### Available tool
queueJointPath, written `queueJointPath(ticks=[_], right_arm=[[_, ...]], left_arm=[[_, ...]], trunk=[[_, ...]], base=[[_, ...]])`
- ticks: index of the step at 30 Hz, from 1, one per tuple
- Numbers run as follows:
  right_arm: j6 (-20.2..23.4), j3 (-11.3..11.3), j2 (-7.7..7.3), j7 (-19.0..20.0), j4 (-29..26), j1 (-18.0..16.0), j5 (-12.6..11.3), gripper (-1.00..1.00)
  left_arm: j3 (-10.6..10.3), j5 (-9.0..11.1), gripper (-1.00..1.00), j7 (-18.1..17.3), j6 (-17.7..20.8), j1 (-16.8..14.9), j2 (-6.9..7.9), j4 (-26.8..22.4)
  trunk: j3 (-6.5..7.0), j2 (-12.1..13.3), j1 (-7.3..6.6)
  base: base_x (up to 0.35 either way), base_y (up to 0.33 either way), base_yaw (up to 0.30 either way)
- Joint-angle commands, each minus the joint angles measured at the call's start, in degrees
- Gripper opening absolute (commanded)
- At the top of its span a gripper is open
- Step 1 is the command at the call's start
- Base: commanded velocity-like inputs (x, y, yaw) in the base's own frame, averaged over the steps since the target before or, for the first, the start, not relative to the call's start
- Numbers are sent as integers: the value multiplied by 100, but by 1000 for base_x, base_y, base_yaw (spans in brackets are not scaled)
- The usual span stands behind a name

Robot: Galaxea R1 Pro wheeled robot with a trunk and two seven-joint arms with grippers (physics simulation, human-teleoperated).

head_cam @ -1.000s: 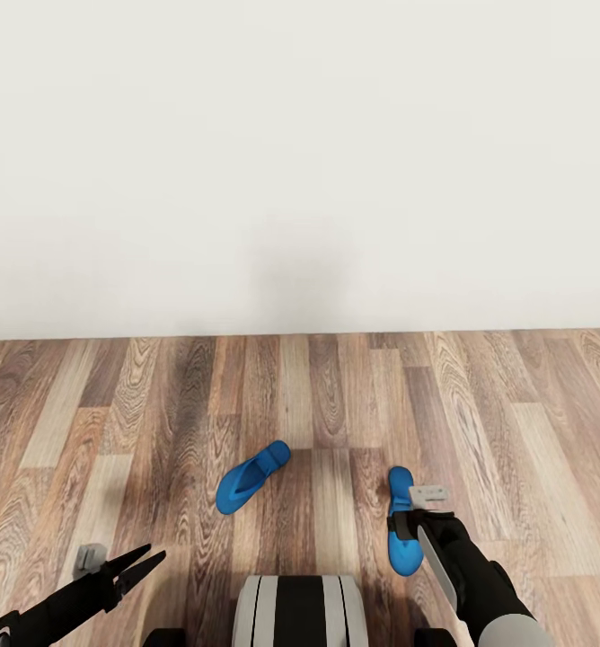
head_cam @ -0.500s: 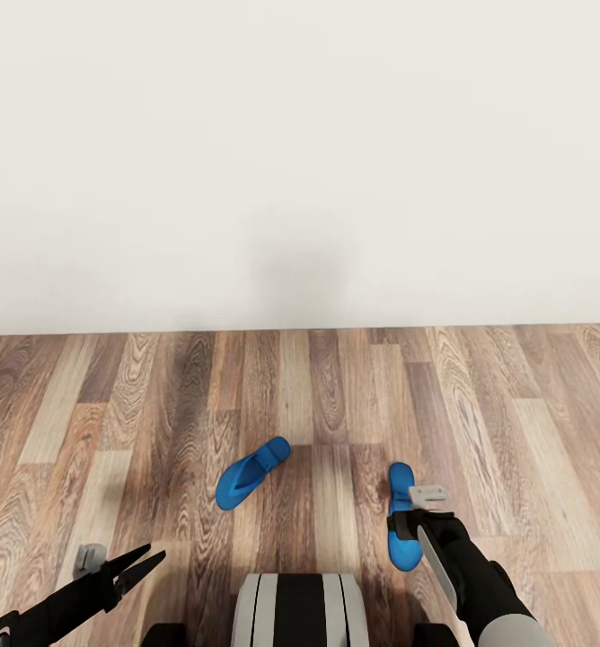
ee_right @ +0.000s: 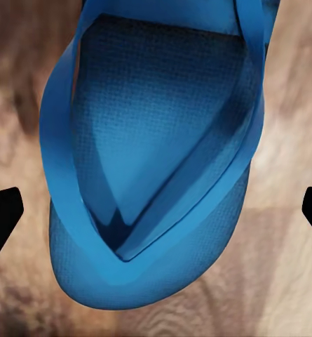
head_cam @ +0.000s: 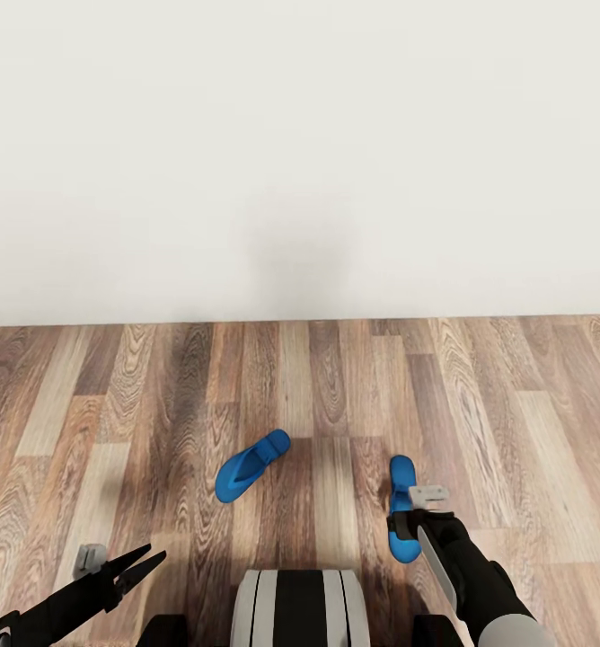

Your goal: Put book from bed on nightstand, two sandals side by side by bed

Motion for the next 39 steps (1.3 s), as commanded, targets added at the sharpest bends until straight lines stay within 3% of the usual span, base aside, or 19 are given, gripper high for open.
queueJointPath(ticks=[1,39], right_arm=[[32,20,-5,-24,-7,-1,5,100],[31,20,0,-24,-7,-1,7,100]], left_arm=[[7,12,100,-19,60,-2,0,0],[12,10,100,7,43,-2,-9,0]], trunk=[[-3,-1,-1],[-3,-1,-1]], base=[[0,0,0],[50,0,0]])
